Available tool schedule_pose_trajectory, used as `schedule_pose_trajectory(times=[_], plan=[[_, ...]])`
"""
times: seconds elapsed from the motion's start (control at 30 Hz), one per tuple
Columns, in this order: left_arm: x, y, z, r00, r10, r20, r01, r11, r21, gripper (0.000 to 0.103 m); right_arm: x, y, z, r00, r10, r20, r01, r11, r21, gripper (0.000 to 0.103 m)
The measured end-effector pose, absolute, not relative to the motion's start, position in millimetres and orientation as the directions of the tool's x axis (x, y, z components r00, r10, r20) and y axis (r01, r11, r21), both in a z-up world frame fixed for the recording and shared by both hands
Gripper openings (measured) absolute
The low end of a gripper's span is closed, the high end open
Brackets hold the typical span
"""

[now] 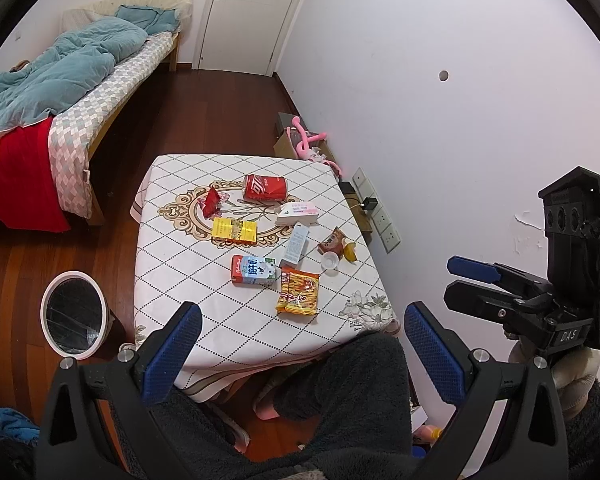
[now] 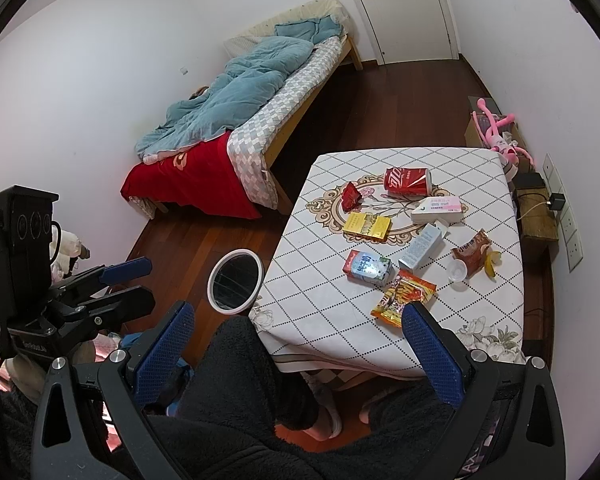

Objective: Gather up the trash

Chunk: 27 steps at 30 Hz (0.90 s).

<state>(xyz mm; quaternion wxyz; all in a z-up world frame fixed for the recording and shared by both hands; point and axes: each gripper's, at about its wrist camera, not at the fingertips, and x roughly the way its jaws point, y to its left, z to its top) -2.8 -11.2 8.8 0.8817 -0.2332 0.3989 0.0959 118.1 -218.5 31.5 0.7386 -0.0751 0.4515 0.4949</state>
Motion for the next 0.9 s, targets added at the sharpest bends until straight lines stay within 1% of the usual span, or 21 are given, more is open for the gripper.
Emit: schedule_pose_trajectory(times=[0.47,0.57,0.6,0.63,0.73,0.8,0.9], plan=[[-1.6,-13.1,7.5,0.662,-0.015,-0.749,-0.359,0.872,-0.334,0.103,117.8,-216.5,31.6,0.097,0.664,-0.742,-0.799,0.496,0.339,0.103],[5.0,-10.2,-2.1,0.642,0.048,-0.765,-0.408,0.867,-0.287,0.103,118.8,-215.9,30.7,0.118,0.66,-0.742,-0.788,0.517,0.334,0.103],[9.0,-7.5,-9.1,0.622,0.097,-0.777,-0.443,0.862,-0.246,0.103,121.7,-216.5,27.1,0.14,0.65,-0.747,-0.771,0.545,0.329,0.103],[15.5,-3.9,-22.3,0.583,0.172,-0.794,-0.494,0.851,-0.178,0.103,123.1,-214.7,23.4,0.154,0.638,-0.754,-0.761,0.563,0.322,0.103],[34.7,9.8,-66.0,0.493,0.288,-0.821,-0.572,0.818,-0.056,0.103,137.6,-209.9,-12.0,0.2,0.559,-0.805,-0.682,0.669,0.296,0.103],[48.7,21.7,-104.7,0.422,0.314,-0.851,-0.599,0.801,-0.002,0.103,151.6,-206.2,-46.6,0.208,0.51,-0.835,-0.62,0.728,0.291,0.103],[63.6,40.0,-165.6,0.334,0.287,-0.898,-0.617,0.787,0.022,0.103,174.9,-192.1,-108.1,0.214,0.448,-0.868,-0.547,0.791,0.274,0.103]])
